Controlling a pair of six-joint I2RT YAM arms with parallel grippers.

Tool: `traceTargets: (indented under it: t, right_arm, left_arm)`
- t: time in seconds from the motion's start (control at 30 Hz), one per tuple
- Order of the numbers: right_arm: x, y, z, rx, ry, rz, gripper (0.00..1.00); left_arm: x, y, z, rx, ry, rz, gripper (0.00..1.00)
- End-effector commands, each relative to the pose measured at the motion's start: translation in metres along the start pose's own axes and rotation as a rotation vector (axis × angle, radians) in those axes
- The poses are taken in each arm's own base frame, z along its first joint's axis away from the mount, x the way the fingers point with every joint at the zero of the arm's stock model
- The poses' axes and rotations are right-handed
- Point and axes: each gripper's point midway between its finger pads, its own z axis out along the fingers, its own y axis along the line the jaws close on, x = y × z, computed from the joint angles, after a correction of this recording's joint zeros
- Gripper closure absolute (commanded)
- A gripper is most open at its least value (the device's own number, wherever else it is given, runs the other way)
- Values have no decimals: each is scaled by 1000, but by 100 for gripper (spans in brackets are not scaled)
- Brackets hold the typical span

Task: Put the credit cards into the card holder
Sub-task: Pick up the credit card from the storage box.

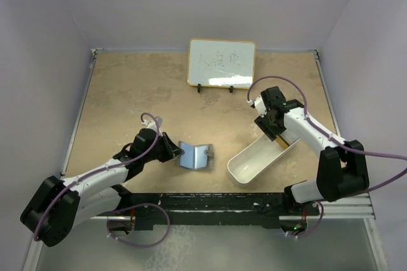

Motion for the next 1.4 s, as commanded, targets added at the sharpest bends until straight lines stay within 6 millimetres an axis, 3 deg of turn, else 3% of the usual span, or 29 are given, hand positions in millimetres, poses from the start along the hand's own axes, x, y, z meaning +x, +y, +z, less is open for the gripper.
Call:
traceTargets:
  t: [0.0,0.33,0.6,0.93,1.37]
  right_arm:
    - [-5,-8,15,59,-16,-9,36]
    - [6,-28,32,197,14,-10,41]
    - [4,-33,30,224,10,-10,62]
    - [2,-36,22,227,0,7,69]
    - [2,-38,19,229,14,17,70]
  left_arm:
    - [-7,-14,2,62,-17,19,100]
    - [-7,-10,1,38,-14,42,100]
    - [-7,-11,1,46,-20,28,100]
    - [-6,-9,3,43,-14,29,100]
    - [-4,-10,3,51,-6,27,100]
